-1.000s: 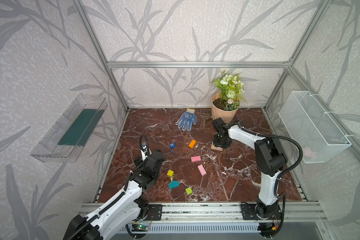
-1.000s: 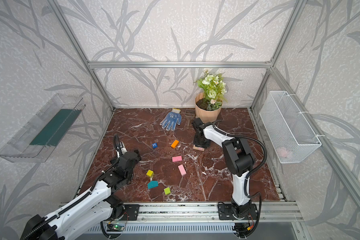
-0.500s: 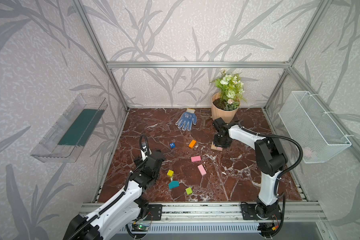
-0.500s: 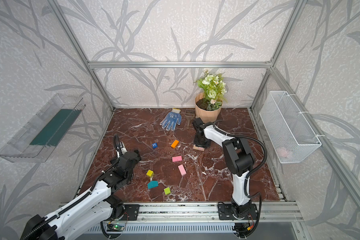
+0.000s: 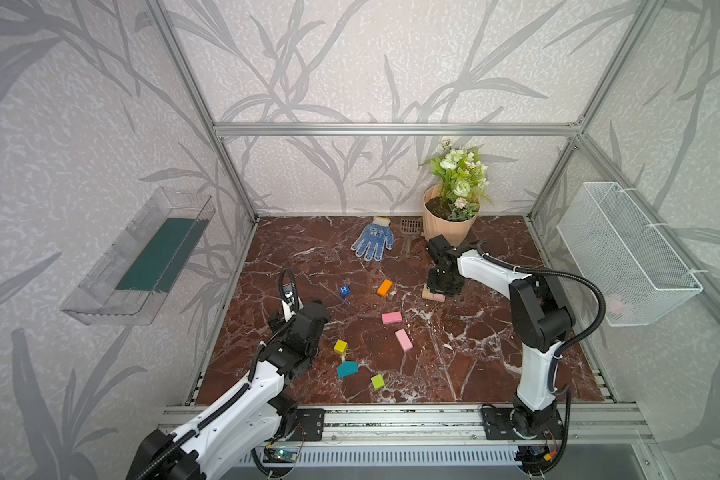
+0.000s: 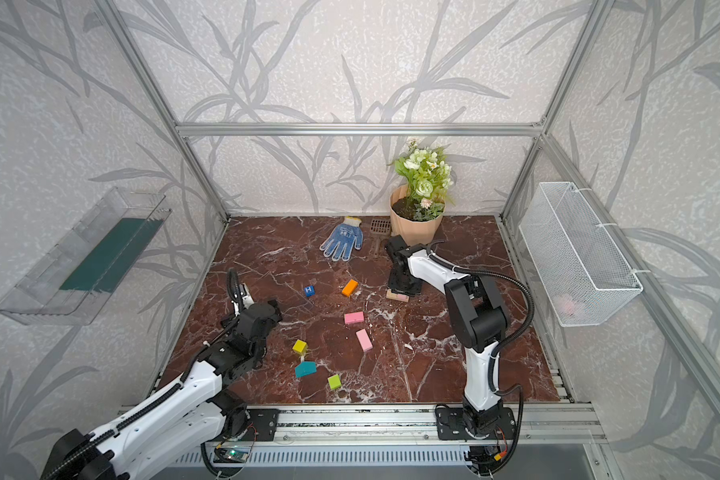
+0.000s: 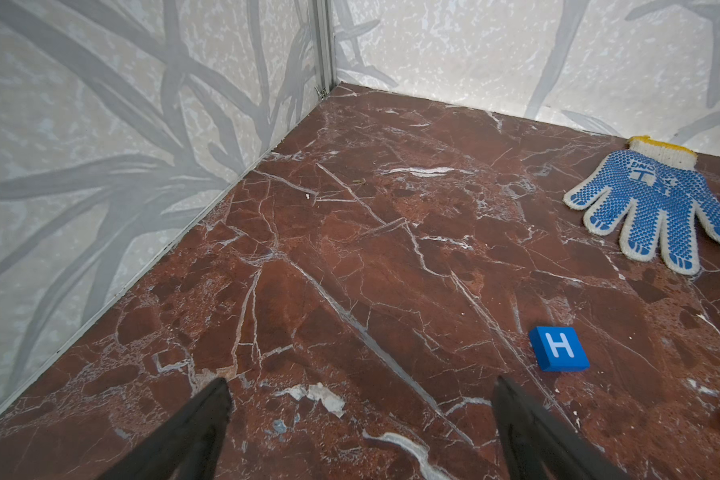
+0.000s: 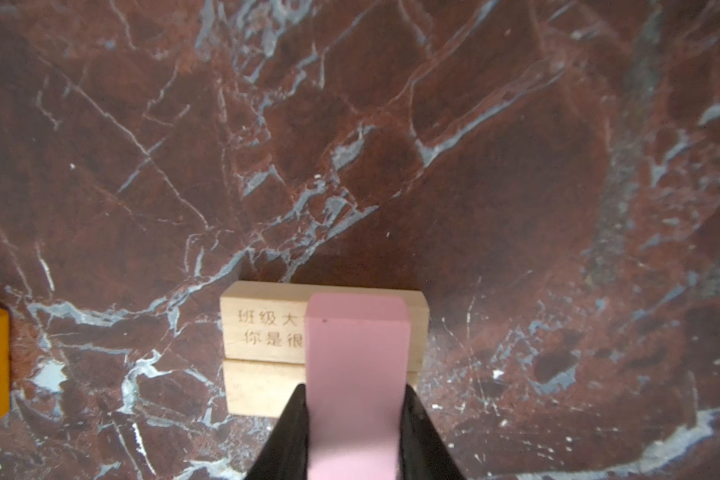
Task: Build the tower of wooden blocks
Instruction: 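Lower the pink block onto the wooden bars with the right gripper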
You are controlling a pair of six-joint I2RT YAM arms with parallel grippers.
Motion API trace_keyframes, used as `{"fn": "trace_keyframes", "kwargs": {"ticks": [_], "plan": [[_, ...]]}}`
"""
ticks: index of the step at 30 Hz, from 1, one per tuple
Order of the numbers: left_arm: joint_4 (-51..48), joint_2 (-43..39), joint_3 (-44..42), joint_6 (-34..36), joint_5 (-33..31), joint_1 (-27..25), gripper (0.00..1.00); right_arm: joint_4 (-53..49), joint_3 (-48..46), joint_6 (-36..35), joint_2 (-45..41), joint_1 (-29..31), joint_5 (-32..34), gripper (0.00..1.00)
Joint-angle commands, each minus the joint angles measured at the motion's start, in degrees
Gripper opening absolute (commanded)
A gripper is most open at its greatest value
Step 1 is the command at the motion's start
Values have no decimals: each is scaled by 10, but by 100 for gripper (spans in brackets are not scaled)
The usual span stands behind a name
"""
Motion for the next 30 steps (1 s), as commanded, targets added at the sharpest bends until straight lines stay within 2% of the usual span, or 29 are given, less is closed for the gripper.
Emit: {"fn": "trace_keyframes", "kwargs": {"ticks": [1,17,25,30], "plan": [[5,-2,16,-6,-7,2,98,-1,0,7,7,-2,-3,26],[5,-2,16,-5,-6,2,98,1,-4,7,8,-2,-4,42],[5,-2,15,-5,-5,2,98,1,-4,7,6,-1,-3,43],[5,-2,15,-5,-5,2,98,1,-3,9,7,-2,-2,39]]}}
